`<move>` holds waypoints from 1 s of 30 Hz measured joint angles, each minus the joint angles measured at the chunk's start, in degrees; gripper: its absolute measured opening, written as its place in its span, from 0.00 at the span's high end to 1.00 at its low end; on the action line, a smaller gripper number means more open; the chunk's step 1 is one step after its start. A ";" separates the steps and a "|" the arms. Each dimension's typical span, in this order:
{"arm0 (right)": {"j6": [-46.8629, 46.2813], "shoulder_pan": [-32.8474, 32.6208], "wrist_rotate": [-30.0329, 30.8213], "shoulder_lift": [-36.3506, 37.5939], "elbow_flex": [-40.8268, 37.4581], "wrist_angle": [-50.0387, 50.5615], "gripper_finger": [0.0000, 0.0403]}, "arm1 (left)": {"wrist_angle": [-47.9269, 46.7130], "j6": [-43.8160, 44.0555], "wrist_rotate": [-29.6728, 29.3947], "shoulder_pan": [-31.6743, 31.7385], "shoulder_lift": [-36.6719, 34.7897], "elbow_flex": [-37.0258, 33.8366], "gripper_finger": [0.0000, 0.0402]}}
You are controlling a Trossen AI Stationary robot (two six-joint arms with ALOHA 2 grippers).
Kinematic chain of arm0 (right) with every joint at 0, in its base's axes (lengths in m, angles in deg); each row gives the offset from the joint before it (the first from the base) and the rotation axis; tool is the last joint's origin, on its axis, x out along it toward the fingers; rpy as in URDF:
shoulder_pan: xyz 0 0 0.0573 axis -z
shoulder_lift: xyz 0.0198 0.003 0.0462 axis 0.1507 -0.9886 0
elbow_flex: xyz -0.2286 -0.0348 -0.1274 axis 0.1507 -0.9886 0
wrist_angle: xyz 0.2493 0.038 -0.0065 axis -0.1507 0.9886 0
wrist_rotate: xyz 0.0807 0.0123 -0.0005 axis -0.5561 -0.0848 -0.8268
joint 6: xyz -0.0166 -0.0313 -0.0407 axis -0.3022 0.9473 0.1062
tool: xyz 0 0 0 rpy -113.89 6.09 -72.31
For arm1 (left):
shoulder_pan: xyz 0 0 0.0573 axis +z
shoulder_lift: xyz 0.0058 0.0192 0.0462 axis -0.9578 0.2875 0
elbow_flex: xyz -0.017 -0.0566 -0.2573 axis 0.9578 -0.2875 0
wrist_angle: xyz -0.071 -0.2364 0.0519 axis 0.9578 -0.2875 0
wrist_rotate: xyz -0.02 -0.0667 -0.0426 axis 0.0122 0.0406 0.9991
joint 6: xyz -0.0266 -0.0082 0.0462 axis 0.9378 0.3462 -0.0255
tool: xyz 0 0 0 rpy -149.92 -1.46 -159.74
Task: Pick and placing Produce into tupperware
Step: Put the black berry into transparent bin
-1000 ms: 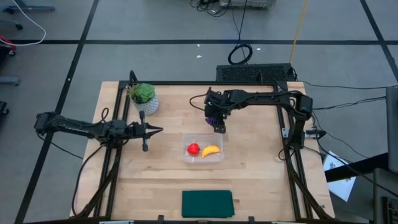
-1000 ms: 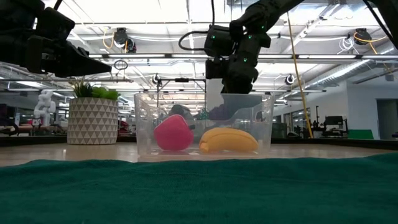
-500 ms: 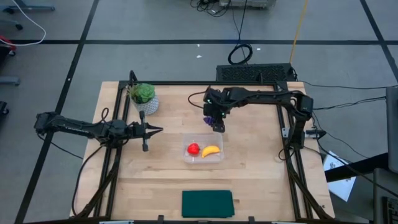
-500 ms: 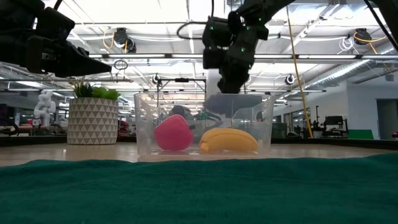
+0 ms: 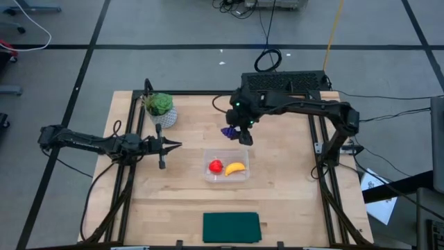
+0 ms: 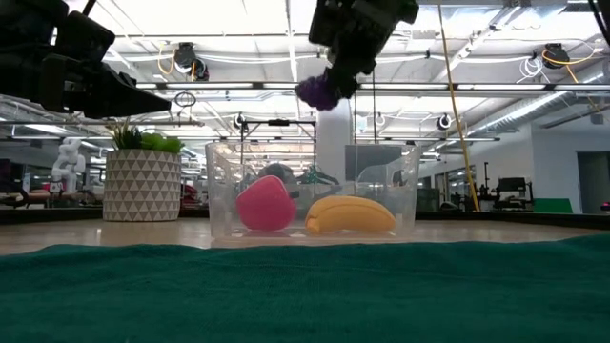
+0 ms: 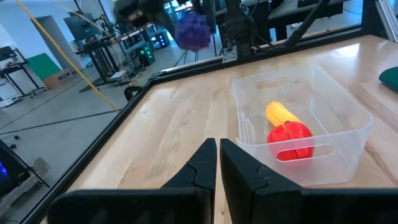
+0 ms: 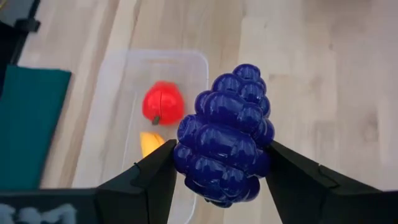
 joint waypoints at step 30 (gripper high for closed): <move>-7.44 1.60 -4.15 22.19 -13.84 -16.03 0.49 | 0.23 0.12 -0.52 0.00 -0.01 0.00 0.94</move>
